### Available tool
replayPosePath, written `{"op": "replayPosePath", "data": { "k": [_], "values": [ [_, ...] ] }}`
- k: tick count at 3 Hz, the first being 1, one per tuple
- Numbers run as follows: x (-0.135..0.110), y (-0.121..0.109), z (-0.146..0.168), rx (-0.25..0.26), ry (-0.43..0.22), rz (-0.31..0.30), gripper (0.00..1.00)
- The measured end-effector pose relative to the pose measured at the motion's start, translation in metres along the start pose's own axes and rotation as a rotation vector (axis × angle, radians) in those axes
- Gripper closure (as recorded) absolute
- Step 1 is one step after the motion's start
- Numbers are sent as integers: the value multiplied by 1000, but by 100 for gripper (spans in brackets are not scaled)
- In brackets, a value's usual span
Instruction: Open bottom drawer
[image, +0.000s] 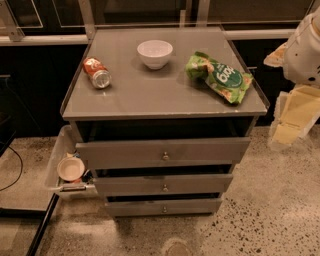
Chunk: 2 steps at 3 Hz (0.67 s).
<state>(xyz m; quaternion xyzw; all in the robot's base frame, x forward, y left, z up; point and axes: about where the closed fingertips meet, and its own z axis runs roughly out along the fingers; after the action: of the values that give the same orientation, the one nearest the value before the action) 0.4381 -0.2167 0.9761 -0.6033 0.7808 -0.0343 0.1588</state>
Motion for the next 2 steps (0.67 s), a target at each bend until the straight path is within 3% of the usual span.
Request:
{"op": "replayPosePath", "data": {
  "k": [2],
  "values": [
    [2, 1, 4, -6, -9, 3, 0]
  ]
}}
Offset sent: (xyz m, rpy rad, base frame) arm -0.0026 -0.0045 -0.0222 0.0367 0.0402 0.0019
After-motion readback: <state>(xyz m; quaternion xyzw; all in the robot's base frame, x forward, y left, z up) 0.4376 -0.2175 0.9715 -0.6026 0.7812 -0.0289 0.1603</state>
